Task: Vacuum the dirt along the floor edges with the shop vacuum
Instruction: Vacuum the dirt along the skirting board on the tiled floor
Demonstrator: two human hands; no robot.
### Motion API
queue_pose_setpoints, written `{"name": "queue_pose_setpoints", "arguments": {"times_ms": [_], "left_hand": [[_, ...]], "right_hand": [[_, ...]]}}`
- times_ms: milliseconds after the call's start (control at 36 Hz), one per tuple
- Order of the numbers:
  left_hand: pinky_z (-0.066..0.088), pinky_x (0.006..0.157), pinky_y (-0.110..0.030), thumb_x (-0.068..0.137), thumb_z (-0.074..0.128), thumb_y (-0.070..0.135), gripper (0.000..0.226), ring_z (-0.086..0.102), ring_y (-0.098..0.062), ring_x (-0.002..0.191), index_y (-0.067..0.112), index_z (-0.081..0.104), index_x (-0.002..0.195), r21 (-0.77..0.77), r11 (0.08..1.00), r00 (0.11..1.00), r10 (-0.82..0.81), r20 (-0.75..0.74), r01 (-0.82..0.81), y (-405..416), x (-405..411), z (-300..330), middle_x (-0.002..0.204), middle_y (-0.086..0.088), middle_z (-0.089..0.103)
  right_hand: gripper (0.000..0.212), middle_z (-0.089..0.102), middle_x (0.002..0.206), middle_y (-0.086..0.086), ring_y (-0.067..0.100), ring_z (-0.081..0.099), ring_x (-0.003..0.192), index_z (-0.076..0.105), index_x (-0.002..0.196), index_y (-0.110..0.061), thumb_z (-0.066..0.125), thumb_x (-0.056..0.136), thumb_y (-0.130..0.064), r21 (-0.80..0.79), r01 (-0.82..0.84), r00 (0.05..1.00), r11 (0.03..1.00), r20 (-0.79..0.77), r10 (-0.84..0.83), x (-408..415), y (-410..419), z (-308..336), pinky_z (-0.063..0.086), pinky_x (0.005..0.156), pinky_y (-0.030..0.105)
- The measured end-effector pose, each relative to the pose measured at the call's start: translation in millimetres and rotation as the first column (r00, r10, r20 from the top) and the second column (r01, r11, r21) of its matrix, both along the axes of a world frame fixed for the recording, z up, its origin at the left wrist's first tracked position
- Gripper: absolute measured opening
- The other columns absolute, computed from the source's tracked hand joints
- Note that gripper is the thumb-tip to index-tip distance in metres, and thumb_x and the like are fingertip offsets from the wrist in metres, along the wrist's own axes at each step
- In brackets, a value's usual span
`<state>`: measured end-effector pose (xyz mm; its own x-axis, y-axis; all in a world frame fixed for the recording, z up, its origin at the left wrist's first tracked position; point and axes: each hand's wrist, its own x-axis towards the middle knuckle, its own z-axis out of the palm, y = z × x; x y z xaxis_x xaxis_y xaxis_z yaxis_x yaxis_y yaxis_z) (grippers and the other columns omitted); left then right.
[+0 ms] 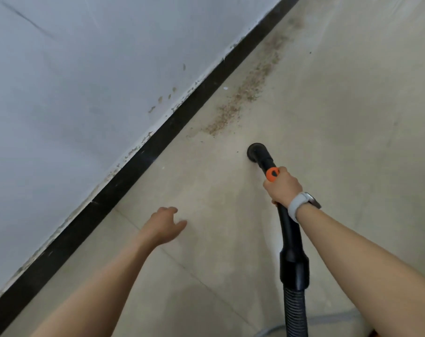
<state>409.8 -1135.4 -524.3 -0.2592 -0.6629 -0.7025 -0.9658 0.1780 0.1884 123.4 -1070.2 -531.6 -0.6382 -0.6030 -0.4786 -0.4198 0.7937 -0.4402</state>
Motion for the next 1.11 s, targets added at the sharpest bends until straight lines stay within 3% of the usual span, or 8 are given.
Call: {"name": "queue_pose_setpoints", "arguments": {"times_ms": [194, 417, 500, 667, 806, 972, 1056, 1111], "left_hand": [[0.035, 0.105, -0.03, 0.099, 0.045, 0.039, 0.052, 0.046, -0.023, 0.129, 0.012, 0.039, 0.143, -0.071, 0.995, 0.997, -0.069, 0.022, 0.07, -2.7, -28.2, 45.1, 0.144, -0.009, 0.045], [0.037, 0.107, -0.034, 0.1, 0.043, 0.038, 0.047, 0.049, -0.024, 0.126, 0.008, 0.049, 0.136, 0.05, 0.996, 0.996, 0.07, -0.05, -0.067, -18.9, -91.3, 107.2, 0.139, -0.008, 0.051], [0.044, 0.098, -0.038, 0.101, 0.039, 0.04, 0.039, 0.056, -0.026, 0.109, 0.007, 0.055, 0.114, 0.114, 0.985, 0.985, 0.14, -0.104, -0.128, -36.2, -121.0, 128.9, 0.118, -0.012, 0.058], [0.047, 0.089, -0.033, 0.098, 0.036, 0.054, 0.055, 0.057, -0.019, 0.105, 0.014, 0.045, 0.134, 0.343, 0.859, 0.836, 0.478, -0.269, -0.38, -67.9, -157.2, 141.6, 0.129, -0.006, 0.056], [0.05, 0.073, -0.033, 0.098, 0.049, 0.042, 0.024, 0.06, -0.019, 0.08, 0.019, 0.052, 0.092, 0.566, 0.676, 0.558, 0.726, -0.401, -0.472, -104.6, -170.1, 131.9, 0.092, -0.003, 0.062], [0.05, 0.063, -0.031, 0.098, 0.05, 0.035, 0.032, 0.056, -0.016, 0.061, 0.004, 0.057, 0.099, 0.416, 0.765, 0.582, 0.644, -0.497, -0.491, -132.7, -189.0, 83.6, 0.071, -0.005, 0.058], [0.051, 0.059, -0.035, 0.099, 0.048, 0.034, 0.036, 0.059, -0.025, 0.072, 0.0, 0.051, 0.11, 0.507, 0.616, 0.434, 0.786, -0.44, -0.603, -147.8, -186.9, 60.6, 0.086, -0.014, 0.059], [0.051, 0.057, -0.033, 0.1, 0.046, 0.034, 0.035, 0.059, -0.024, 0.077, 0.005, 0.048, 0.118, 0.592, 0.509, 0.336, 0.86, -0.384, -0.625, -151.7, -181.8, 45.8, 0.104, -0.016, 0.06]], "right_hand": [[0.029, 0.062, 0.098, 0.015, 0.036, 0.065, 0.086, 0.043, 0.116, -0.013, 0.049, 0.089, -0.024, 0.027, -0.241, 0.963, 0.97, 0.133, 0.236, 41.1, -16.2, 16.0, 0.045, 0.067, 0.032], [0.034, 0.064, 0.094, 0.013, 0.035, 0.064, 0.074, 0.046, 0.117, -0.017, 0.055, 0.084, -0.024, -0.071, -0.181, 0.932, 0.981, 0.305, 0.194, 33.0, 14.6, 54.5, 0.057, 0.072, 0.041], [0.038, 0.065, 0.096, 0.012, 0.035, 0.065, 0.079, 0.046, 0.12, -0.018, 0.058, 0.085, -0.03, -0.138, -0.218, 0.932, 0.966, 0.264, 0.248, 28.1, -0.8, 77.6, 0.056, 0.074, 0.042], [0.051, 0.059, 0.098, 0.011, 0.036, 0.063, 0.085, 0.036, 0.113, -0.008, 0.064, 0.087, -0.041, -0.227, -0.272, 0.92, 0.935, 0.224, 0.322, 28.5, -54.1, 121.4, 0.054, 0.072, 0.042], [0.051, 0.057, 0.096, 0.01, 0.033, 0.062, 0.078, 0.029, 0.106, -0.011, 0.067, 0.085, -0.04, -0.198, -0.31, 0.92, 0.93, 0.183, 0.345, 31.5, -81.6, 131.9, 0.05, 0.064, 0.038], [0.051, 0.057, 0.094, 0.006, 0.023, 0.061, 0.071, 0.035, 0.107, -0.011, 0.072, 0.082, -0.036, -0.136, -0.065, 0.894, 0.989, 0.432, 0.118, 20.0, -91.6, 97.1, 0.052, 0.067, 0.037], [0.028, 0.06, 0.071, 0.004, 0.018, 0.058, 0.055, 0.044, 0.094, -0.015, 0.069, 0.084, -0.024, -0.121, -0.06, 0.826, 0.991, 0.551, 0.117, 20.6, -67.4, 75.5, 0.05, 0.061, 0.034], [0.021, 0.059, 0.064, 0.001, 0.018, 0.058, 0.051, 0.047, 0.088, -0.017, 0.067, 0.084, -0.019, -0.104, -0.081, 0.849, 0.991, 0.514, 0.123, 19.1, -51.5, 67.1, 0.051, 0.06, 0.035]]}}
